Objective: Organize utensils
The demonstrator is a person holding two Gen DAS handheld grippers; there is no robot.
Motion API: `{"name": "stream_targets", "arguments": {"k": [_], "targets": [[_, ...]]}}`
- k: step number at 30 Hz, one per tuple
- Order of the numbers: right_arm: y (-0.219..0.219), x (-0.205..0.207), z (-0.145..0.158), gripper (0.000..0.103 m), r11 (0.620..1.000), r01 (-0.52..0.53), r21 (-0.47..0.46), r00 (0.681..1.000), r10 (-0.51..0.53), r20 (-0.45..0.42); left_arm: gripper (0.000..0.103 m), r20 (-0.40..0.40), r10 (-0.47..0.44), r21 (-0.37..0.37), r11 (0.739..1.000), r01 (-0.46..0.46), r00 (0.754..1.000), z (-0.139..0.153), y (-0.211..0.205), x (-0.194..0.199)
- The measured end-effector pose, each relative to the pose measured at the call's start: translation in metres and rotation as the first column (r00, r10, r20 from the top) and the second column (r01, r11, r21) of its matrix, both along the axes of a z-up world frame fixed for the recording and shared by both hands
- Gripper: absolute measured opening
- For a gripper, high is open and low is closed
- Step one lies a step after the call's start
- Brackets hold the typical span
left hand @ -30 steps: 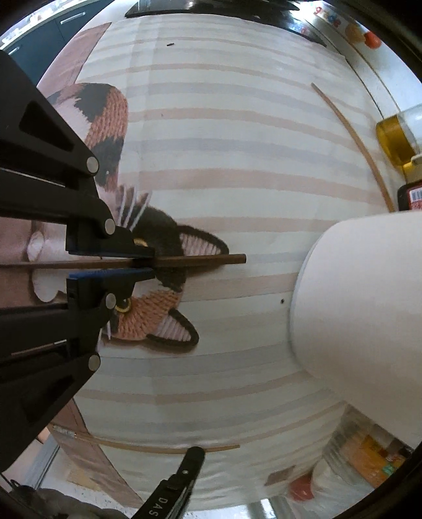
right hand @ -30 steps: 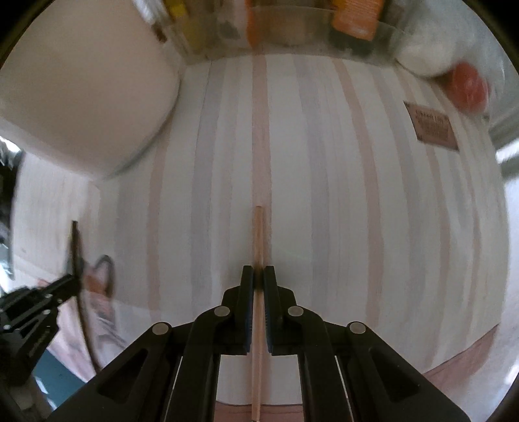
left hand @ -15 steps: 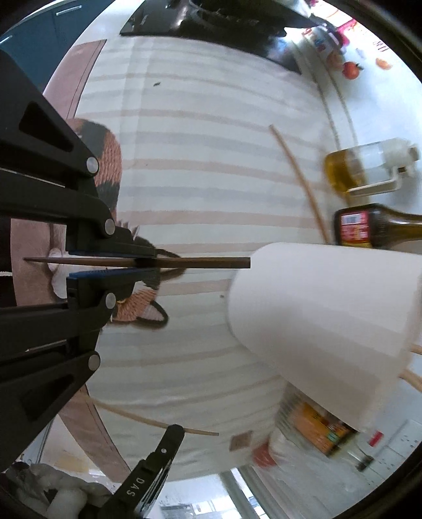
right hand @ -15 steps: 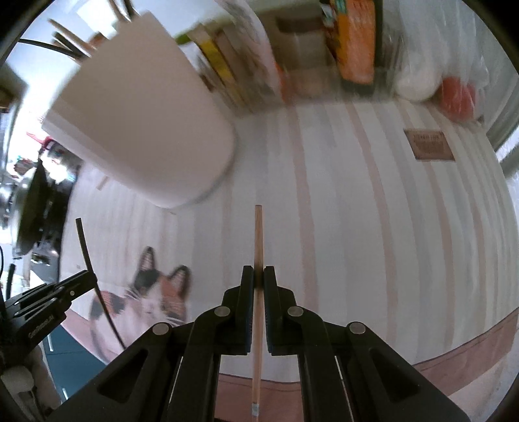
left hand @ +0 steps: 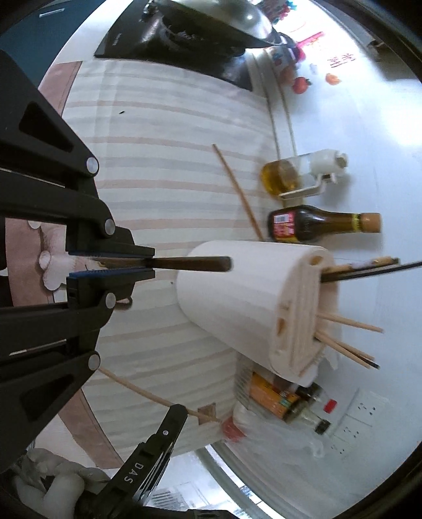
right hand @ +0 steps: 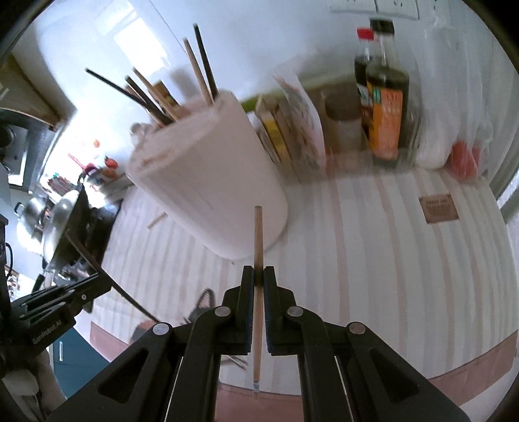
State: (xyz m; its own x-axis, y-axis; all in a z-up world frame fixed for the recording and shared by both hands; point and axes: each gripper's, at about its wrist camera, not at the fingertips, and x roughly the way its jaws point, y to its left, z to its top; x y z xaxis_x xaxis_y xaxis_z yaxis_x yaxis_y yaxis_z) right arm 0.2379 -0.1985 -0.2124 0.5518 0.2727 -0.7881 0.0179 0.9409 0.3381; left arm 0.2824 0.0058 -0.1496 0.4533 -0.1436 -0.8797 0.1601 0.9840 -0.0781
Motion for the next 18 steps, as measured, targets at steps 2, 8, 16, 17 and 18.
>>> {"name": "stream_targets", "arguments": {"k": [2,8,16,17,18], "targets": [[0.001,0.000,0.009,0.005,1.000,0.002,0.003,1.000,-0.002,0.027,0.003,0.019,-0.004,-0.010,1.000,0.004,1.000,0.008,0.000,0.000],[0.001,-0.002,0.041,0.005,1.000,0.007,0.021,0.995,-0.009,0.101,0.003,0.094,-0.012,-0.010,1.000,0.013,0.995,0.035,0.000,0.001],[-0.001,0.000,0.098,0.005,0.999,-0.010,0.037,0.976,0.002,0.220,0.003,0.185,-0.015,-0.025,0.999,0.020,0.983,0.079,0.003,-0.001],[-0.001,0.001,0.107,0.005,0.999,-0.016,0.038,0.972,0.007,0.237,0.003,0.199,-0.014,-0.031,0.999,0.021,0.980,0.087,0.004,-0.001],[-0.002,0.002,0.114,0.005,0.999,-0.018,0.039,0.968,0.008,0.250,0.003,0.207,-0.015,-0.036,0.999,0.023,0.978,0.092,0.005,-0.001]]}}
